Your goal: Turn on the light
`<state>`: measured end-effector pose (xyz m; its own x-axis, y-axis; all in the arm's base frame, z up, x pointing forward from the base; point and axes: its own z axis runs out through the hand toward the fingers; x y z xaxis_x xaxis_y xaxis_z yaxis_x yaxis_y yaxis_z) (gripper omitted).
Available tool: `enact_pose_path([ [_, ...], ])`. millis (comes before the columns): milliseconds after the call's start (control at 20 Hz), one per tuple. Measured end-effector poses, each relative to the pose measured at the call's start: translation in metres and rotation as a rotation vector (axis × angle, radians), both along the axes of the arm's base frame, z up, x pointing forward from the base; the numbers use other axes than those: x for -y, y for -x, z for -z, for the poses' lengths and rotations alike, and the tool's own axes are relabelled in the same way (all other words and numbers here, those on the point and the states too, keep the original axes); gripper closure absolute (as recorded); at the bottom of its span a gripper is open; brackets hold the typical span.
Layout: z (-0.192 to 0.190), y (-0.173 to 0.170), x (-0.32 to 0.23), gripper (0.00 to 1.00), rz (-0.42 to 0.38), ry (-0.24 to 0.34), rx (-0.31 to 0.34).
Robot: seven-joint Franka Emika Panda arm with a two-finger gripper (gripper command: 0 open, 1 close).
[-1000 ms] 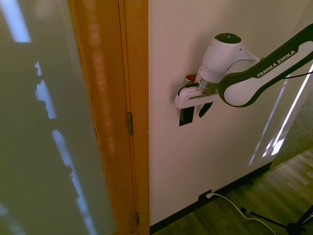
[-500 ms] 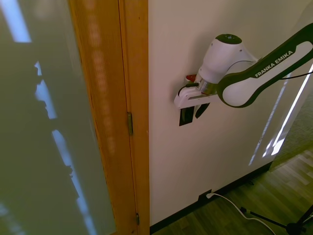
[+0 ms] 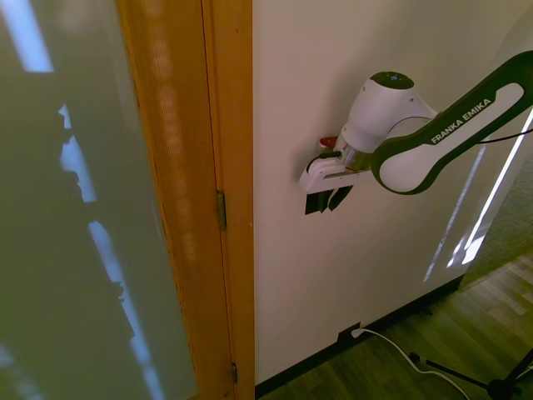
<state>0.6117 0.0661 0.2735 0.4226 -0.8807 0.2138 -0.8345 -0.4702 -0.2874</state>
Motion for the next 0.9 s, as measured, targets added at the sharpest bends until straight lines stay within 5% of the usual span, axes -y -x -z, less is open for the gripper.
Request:
enact_pose_path([
  [550,-0.035,0.009,-0.001,1.0,-0.001,0.002,0.024],
  [900,-0.077,0.088,0.002,1.0,0.011,0.015,0.066],
])
